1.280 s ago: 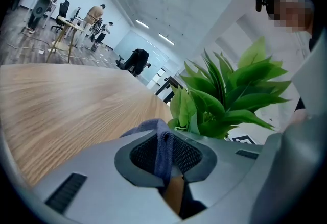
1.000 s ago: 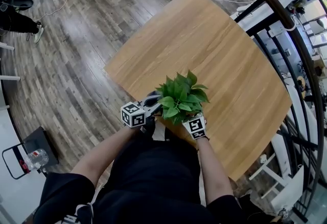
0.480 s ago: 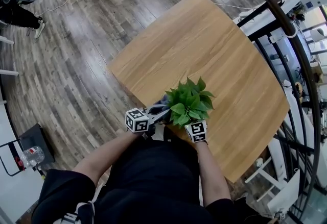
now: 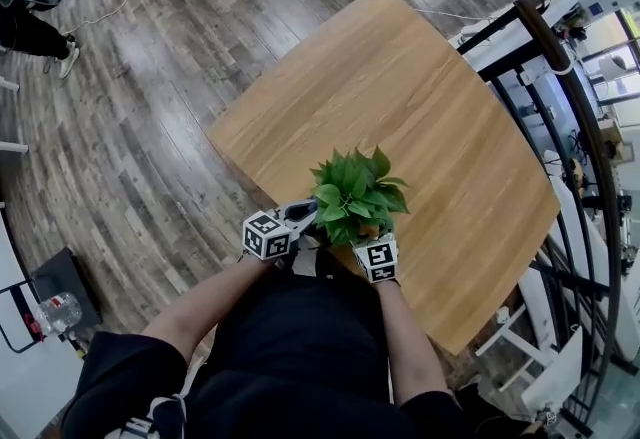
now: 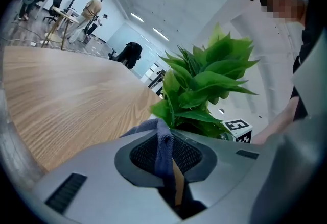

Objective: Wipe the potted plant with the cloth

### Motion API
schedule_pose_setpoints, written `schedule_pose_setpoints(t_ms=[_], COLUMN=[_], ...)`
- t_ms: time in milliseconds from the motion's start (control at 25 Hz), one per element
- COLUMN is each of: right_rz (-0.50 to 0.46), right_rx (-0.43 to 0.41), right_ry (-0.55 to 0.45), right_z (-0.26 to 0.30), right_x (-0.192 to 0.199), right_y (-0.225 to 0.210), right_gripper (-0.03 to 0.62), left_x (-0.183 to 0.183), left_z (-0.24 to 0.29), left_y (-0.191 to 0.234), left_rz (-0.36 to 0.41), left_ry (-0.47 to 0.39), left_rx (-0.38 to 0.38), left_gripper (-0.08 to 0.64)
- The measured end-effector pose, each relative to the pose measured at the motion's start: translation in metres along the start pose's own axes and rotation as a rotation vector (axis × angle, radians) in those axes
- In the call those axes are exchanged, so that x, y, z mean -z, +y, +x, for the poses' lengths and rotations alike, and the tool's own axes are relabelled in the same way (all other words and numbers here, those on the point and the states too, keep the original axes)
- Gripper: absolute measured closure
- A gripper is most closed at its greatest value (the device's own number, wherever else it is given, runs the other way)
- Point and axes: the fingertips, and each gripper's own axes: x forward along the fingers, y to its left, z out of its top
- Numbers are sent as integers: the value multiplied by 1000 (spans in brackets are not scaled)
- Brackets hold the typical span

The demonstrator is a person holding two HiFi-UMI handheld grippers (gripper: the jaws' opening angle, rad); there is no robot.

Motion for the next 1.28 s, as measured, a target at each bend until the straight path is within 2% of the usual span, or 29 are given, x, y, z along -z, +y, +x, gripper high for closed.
schedule_pose_setpoints(t_ms=[160,360,520,720,880,960,1120,1200,1280], right_rz=[23,-44,-69,-211,-163,-125,-30,-18,-31], right_rx=[9,-40,43,-56,-54,-28,32,40,29], right_ry=[30,51,54,52,54,46,9,-2,9], right_z=[-1,-16,-16,3,11,9,6,5,5], right_x=[2,16,19,-1,-6,-7,-3,-5,-6], right_y=[12,34,12,16,10,8,-2,-2,1], right_gripper=[219,219,218,218,219,219,219,219,219], left_x=[0,-14,-18,-20,-23,-21,1,16,22], left_z=[-2,0,0,0,2,2,4,7,6], left_y=[4,16,20,19,21,16,-16,-32,-37], left_rz=[4,-16,-7,7,-20,-28,4,28,22], left_ry=[-19,-67,-59,-50,-70,-63,13,49,51], left_rx=[-19,-54,-48,-53,-76,-51,75,123,127], left_gripper=[489,489,489,489,491,491,491,491,491])
